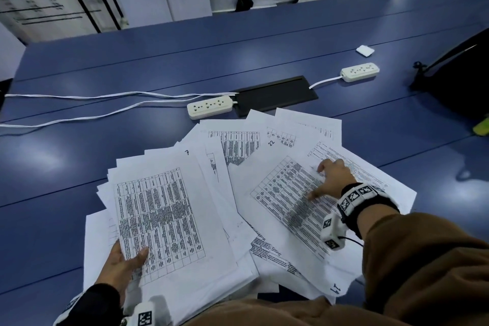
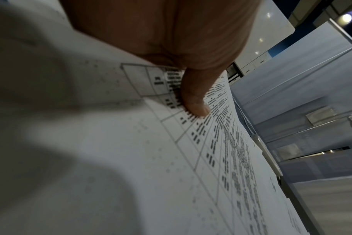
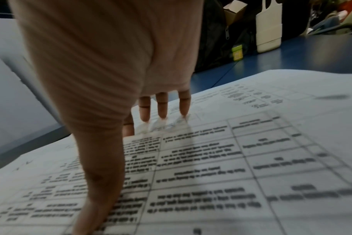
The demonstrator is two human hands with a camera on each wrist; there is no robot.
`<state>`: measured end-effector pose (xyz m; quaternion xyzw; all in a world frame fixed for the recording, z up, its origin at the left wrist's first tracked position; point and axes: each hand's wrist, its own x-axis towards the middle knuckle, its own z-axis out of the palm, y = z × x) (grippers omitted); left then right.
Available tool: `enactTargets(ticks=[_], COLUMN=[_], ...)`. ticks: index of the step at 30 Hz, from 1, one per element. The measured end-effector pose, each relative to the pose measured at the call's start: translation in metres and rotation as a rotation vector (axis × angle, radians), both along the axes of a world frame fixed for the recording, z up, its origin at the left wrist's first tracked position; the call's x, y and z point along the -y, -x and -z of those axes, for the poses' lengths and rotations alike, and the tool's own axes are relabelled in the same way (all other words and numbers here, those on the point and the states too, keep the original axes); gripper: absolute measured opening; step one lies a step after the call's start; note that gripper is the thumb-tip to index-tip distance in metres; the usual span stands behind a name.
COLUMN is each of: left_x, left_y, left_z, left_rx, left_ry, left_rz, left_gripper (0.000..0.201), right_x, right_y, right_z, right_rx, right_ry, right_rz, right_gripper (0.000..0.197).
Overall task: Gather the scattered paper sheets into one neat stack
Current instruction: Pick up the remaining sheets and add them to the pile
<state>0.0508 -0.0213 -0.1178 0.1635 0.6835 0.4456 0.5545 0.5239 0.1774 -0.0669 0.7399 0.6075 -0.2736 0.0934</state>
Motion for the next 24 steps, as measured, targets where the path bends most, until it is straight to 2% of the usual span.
enactTargets(ticks=[3, 4, 6, 7, 9, 11, 13, 18, 21, 24], left_x=[0.005, 0.008, 0.009, 0.007, 0.007, 0.008, 0.008, 0.01, 0.01, 0.01], left_y=[0.016, 0.021, 0.031, 0.024, 0.024, 0.023, 0.023, 0.024, 0.028, 0.027], left_z=[0.027, 0.035, 0.051, 0.038, 0.038, 0.036, 0.036, 0.038, 0.042, 0.041], left_rx=[0.001, -0.006, 0.015, 0.019, 0.026, 0.014, 0.017, 0.006, 0.023, 0.04], left_ry=[-0.012, -0.015, -0.01, -0.026, -0.026, -0.026, -0.022, 0.013, 0.005, 0.039], left_rz=[0.003, -0.007, -0.006, 0.008, 0.024, 0.021, 0.021, 0.035, 0.019, 0.017], left_gripper=[0.106, 0.106, 0.095, 0.095, 0.094, 0.089, 0.093, 0.09, 0.082, 0.082], right_x=[0.008, 0.009, 0.01, 0.01, 0.011, 0.013, 0.012, 0.008, 0.009, 0.009], right_y=[0.011, 0.013, 0.016, 0.016, 0.015, 0.013, 0.013, 0.012, 0.014, 0.014], right_z=[-0.001, -0.001, -0.001, -0.003, -0.007, -0.009, -0.01, -0.012, -0.015, -0.016], right_rx=[0.125, 0.126, 0.101, 0.089, 0.096, 0.151, 0.19, 0.201, 0.158, 0.038], right_ry=[-0.048, -0.056, -0.064, -0.05, -0.002, 0.015, -0.015, -0.003, 0.023, 0.063], right_rz=[-0.074, -0.077, -0.054, -0.034, 0.003, -0.003, -0.024, -0.038, -0.016, 0.009], right_gripper=[0.089, 0.095, 0.116, 0.127, 0.138, 0.139, 0.138, 0.142, 0.136, 0.126])
